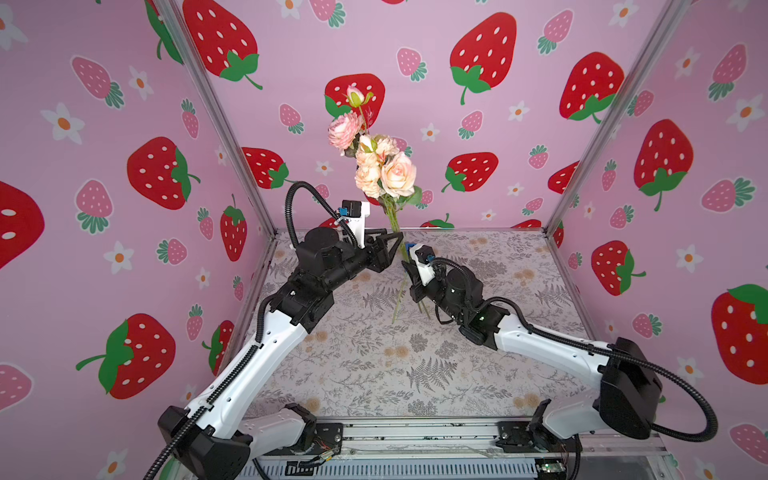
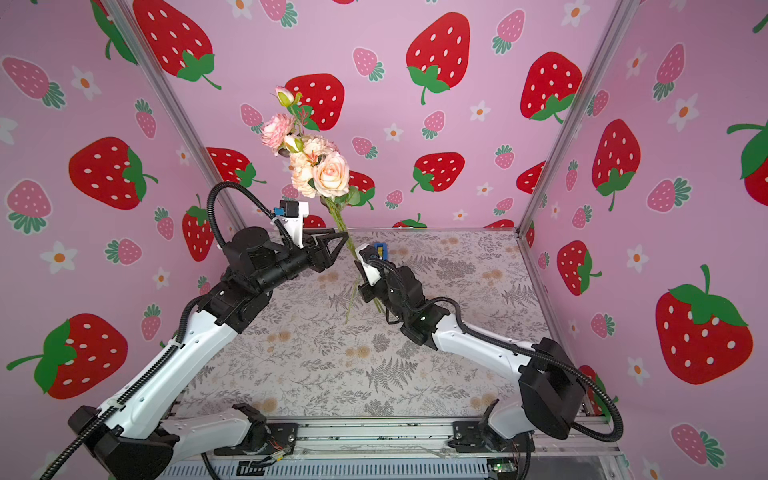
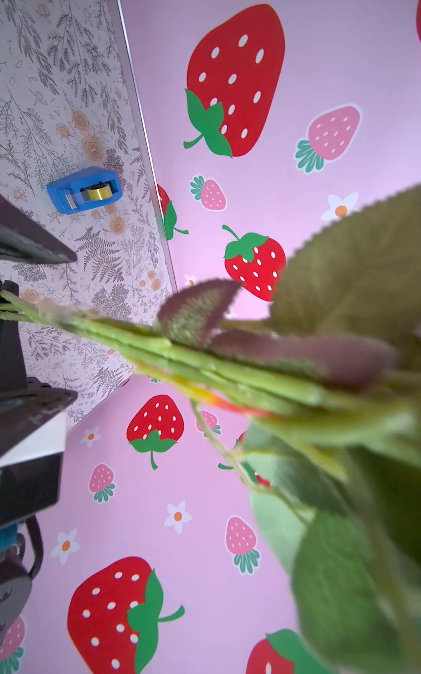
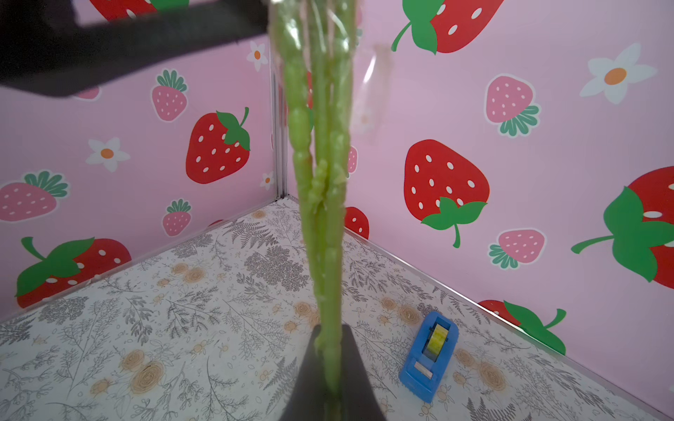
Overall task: Wrap bouquets with tape
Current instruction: Wrap the tape around the bouquet.
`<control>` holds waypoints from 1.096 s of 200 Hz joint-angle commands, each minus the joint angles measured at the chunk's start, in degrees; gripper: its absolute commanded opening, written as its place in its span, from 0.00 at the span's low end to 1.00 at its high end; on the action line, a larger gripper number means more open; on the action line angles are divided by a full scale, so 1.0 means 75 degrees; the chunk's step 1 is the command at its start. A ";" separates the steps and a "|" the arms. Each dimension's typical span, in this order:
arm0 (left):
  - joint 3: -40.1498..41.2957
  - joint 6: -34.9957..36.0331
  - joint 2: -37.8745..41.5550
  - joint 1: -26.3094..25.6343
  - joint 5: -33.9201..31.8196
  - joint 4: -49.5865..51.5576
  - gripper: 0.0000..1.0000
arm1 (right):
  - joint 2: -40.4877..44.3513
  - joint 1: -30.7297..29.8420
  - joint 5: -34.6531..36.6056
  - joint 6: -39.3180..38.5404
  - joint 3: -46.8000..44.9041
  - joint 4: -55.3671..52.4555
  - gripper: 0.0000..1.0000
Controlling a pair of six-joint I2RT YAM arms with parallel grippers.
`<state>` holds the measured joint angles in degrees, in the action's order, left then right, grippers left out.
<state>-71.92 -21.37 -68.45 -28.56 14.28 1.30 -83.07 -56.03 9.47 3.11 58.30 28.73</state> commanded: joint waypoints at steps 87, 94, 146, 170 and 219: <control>0.0335 -0.0383 -0.0507 -0.0440 -0.0618 -0.1759 0.47 | 0.0092 -0.0199 0.0002 0.0788 0.0159 0.0599 0.00; 0.0240 -0.0354 -0.0589 -0.0460 -0.0615 -0.1705 0.43 | 0.0094 -0.0204 -0.0009 0.0823 0.0154 0.0605 0.00; -0.0020 -0.0287 -0.1038 -0.0545 -0.0468 -0.1708 0.00 | 0.0240 -0.0218 -0.0158 0.0943 0.0090 0.0669 0.00; 0.0036 -0.0447 -0.1026 -0.0558 -0.0382 -0.2070 0.00 | 0.0334 -0.0218 -0.0082 0.0820 -0.0063 0.0669 0.00; 0.0632 -0.1180 -0.0696 -0.0796 -0.1516 -0.3063 0.00 | 0.0223 -0.0217 0.0764 0.0983 -0.0544 0.0732 0.30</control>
<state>-67.96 -26.04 -75.90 -33.17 7.53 -13.69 -81.23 -57.39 12.14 9.26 55.57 32.51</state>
